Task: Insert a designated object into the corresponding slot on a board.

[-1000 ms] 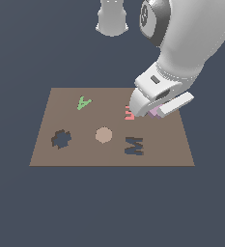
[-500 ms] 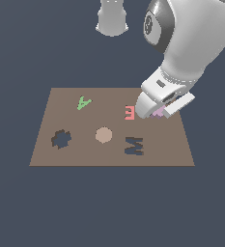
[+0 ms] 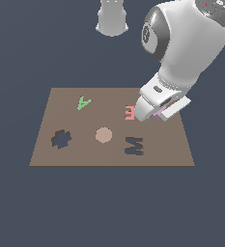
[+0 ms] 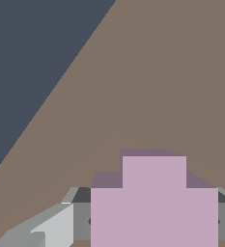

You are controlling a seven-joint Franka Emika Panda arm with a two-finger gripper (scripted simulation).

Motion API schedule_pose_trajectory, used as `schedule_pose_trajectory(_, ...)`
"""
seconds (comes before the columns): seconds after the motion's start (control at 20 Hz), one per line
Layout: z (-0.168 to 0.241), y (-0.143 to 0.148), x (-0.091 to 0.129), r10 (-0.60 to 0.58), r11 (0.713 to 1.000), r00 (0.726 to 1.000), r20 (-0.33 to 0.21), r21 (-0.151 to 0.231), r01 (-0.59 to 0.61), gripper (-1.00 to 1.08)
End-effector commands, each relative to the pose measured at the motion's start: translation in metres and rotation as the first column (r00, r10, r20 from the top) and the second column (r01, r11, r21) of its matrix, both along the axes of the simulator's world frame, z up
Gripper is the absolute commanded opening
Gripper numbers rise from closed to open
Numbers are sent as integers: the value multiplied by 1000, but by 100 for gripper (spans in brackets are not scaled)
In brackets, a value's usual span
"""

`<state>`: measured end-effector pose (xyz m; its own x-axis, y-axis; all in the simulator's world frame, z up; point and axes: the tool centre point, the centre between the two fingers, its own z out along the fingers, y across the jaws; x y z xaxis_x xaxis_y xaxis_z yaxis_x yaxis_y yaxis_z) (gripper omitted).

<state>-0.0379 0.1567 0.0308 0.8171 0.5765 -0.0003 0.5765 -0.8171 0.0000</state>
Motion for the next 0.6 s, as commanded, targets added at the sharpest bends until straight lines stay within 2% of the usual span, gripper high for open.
schedule_pose_trajectory(0.0, -1, 0, 0, 1, 1000, 1000, 0, 0, -1, -100)
schedule_pose_trajectory(0.55, 0, 0, 1, -4, 1000, 1000, 1, 0, 4, -100)
